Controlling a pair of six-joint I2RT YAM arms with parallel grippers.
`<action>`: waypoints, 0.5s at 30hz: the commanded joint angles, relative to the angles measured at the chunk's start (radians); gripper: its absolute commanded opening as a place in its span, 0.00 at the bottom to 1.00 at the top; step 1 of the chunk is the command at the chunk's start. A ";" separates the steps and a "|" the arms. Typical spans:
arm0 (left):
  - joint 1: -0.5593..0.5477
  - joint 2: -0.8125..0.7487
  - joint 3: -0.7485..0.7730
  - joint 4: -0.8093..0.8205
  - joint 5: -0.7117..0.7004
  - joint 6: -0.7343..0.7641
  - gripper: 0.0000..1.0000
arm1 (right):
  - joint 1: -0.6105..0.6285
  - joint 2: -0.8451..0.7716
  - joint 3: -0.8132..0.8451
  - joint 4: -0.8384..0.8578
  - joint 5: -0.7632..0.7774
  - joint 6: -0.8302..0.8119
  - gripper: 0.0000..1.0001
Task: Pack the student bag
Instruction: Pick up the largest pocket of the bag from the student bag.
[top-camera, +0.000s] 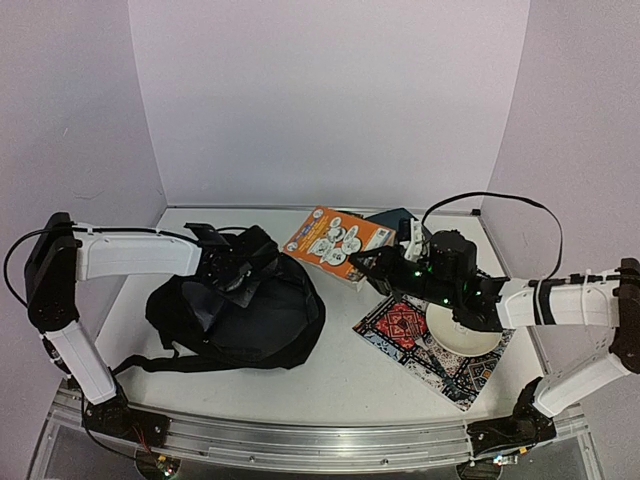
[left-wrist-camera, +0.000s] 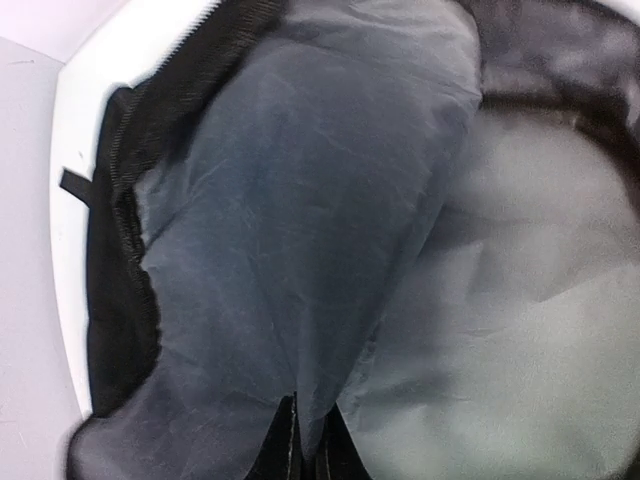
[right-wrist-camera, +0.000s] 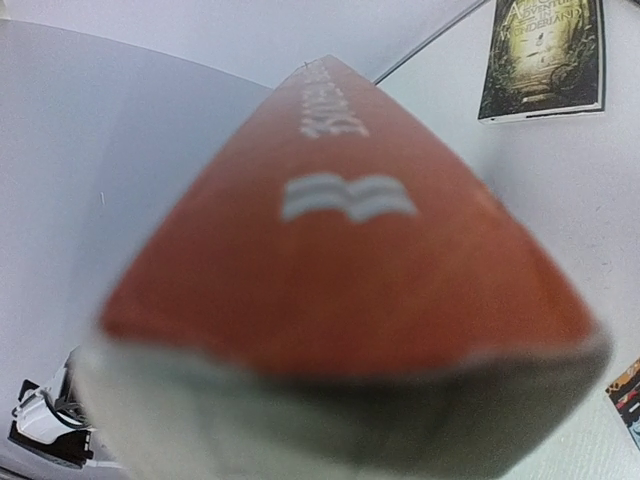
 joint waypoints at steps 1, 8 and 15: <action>-0.003 -0.092 0.119 -0.018 -0.003 -0.067 0.00 | 0.042 0.017 0.122 0.085 -0.048 -0.021 0.00; -0.003 -0.158 0.180 -0.017 -0.042 -0.110 0.00 | 0.082 0.113 0.139 0.123 -0.080 0.032 0.00; -0.002 -0.200 0.202 -0.014 -0.045 -0.165 0.00 | 0.095 0.176 0.136 0.137 -0.095 0.059 0.00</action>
